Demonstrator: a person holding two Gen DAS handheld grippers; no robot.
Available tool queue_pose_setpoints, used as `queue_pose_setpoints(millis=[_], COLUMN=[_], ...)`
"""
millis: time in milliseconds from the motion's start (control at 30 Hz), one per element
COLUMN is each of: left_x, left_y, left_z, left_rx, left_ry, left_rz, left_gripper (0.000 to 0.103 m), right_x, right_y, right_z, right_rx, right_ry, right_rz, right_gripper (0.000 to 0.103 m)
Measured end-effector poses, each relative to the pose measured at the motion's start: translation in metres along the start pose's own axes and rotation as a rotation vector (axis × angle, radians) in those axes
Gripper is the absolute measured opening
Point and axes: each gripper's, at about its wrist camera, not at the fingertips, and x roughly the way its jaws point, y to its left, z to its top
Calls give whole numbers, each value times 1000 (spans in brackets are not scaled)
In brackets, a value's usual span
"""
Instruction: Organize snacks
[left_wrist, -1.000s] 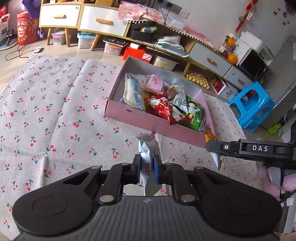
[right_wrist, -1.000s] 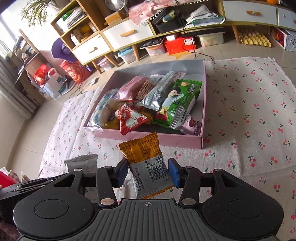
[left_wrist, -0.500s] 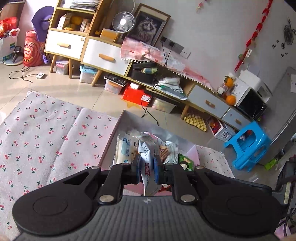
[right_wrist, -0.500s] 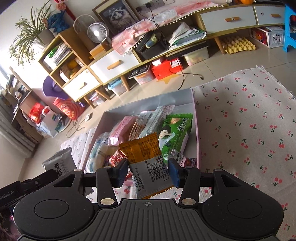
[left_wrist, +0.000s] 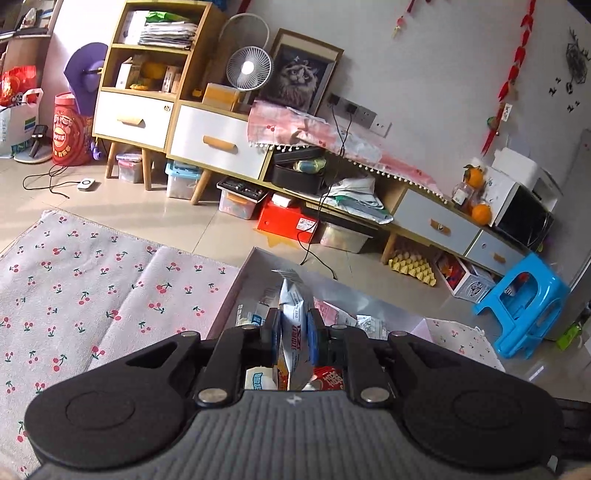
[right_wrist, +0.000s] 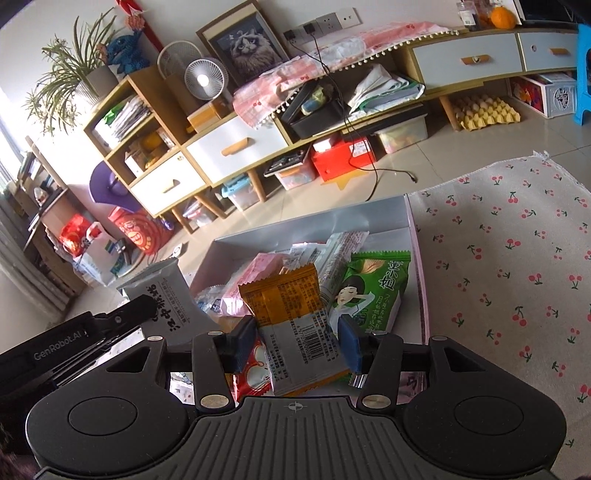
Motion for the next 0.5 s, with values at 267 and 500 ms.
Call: queue_pose_setpoints(millis=[267,500], left_x=[-7,-11], left_y=[0,-7], left_z=[-1,-1], left_rx=[19,64], left_ry=[12,31], left_rz=[35,37], left_gripper=[28,57], right_x=[-1,-8], right_y=[-4,-11], right_z=[0,2], right_rx=[2,19], right_ry=[8,12], right_rz=[-17,-19], right_gripper=[52,62])
